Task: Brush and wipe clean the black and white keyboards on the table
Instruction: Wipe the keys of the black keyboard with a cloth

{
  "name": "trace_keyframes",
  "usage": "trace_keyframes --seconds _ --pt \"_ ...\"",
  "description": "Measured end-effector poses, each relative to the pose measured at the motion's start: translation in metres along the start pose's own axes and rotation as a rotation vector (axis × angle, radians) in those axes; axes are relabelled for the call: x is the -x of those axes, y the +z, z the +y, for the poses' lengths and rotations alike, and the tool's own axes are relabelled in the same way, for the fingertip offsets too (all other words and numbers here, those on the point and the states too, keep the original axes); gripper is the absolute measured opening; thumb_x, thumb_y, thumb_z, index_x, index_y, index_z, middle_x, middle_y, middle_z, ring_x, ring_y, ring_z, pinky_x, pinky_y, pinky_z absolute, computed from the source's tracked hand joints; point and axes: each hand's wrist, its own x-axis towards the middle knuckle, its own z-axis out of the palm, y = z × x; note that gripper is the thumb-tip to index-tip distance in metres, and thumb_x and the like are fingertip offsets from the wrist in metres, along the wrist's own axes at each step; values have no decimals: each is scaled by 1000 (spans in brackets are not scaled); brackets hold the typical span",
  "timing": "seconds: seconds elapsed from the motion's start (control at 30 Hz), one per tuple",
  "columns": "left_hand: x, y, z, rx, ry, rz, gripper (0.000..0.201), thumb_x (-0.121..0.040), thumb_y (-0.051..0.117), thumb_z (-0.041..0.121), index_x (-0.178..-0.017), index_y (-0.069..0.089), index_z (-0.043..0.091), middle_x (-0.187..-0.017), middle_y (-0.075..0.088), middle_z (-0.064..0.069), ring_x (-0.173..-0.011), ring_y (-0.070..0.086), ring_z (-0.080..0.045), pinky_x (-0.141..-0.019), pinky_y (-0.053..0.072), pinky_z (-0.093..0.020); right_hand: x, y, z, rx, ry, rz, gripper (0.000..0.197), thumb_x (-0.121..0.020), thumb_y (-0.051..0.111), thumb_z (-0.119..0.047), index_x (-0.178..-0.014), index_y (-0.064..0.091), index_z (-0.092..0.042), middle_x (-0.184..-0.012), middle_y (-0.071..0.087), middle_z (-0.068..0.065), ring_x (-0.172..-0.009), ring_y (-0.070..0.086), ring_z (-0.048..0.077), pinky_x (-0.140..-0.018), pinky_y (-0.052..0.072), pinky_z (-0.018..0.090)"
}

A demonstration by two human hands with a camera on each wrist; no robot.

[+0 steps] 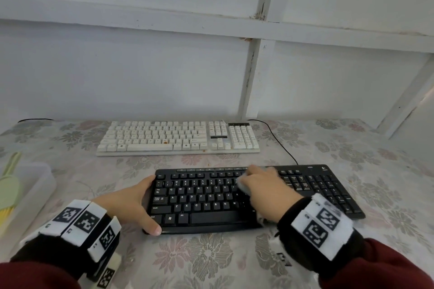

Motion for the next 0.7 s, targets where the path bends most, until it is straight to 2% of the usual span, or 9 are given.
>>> trace_keyframes --seconds 0.07,0.13,0.2,0.27,0.33,0.4,0.53,0.63,0.7 --pt "-1 0 0 17 4 -1 131 -36 93 25 -142 15 33 -135 43 17 -126 44 -9 -111 34 -38 -2 3 -26 -36 -102 -55 31 -76 39 18 -74 37 -14 -117 40 8 -115 34 32 -81 36 36" --pt "-1 0 -2 41 11 -3 131 -34 95 25 -140 17 35 -135 43 17 -126 44 -9 -111 34 -39 -5 11 -41 -25 -148 -81 29 -77 37 19 -82 40 -9 -119 37 10 -117 33 35 -66 33 32" --pt "-2 0 -4 52 20 -7 132 -31 96 29 -137 18 37 -136 42 17 -127 43 -9 -111 34 -39 -7 20 -39 -25 -151 -57 32 -77 36 20 -89 39 -10 -123 36 12 -118 33 35 -54 23 26" --pt "-4 -1 -7 47 22 -10 135 -31 97 30 -140 18 35 -138 42 16 -128 43 -9 -111 34 -40 -3 24 -25 -20 -133 -14 41 -70 34 22 -91 36 -14 -124 37 11 -116 34 34 -57 28 27" --pt "-4 -1 -9 45 11 -11 139 -32 97 29 -144 14 32 -139 41 15 -128 42 -10 -111 34 -40 4 26 -4 -21 -85 19 48 -61 30 22 -90 35 -15 -122 39 9 -115 35 33 -71 35 32" --pt "-4 -1 -9 50 10 -12 139 -33 96 28 -145 13 31 -139 41 15 -129 42 -10 -111 34 -39 10 24 19 -19 -33 43 46 -62 30 23 -88 37 -14 -116 40 7 -113 36 32 -78 33 33" --pt "-3 -1 -6 43 20 -19 141 -27 96 32 -142 15 30 -137 40 17 -128 41 -8 -112 32 -36 19 19 54 0 88 44 38 -68 30 22 -70 35 -16 -101 34 -2 -92 30 22 -75 31 32" --pt "-4 -2 -8 12 9 -6 148 -24 96 36 -146 12 27 -138 39 16 -129 41 -9 -112 32 -36 20 12 68 26 183 -1 33 -78 35 18 -70 37 -14 -97 33 -2 -87 28 23 -74 31 31" --pt "-5 -2 -8 1 -1 -2 152 -23 96 37 -147 9 27 -138 40 16 -128 41 -9 -112 32 -37 18 6 69 57 205 -24 34 -80 35 16 -66 36 -14 -87 30 -3 -87 29 24 -75 28 30"
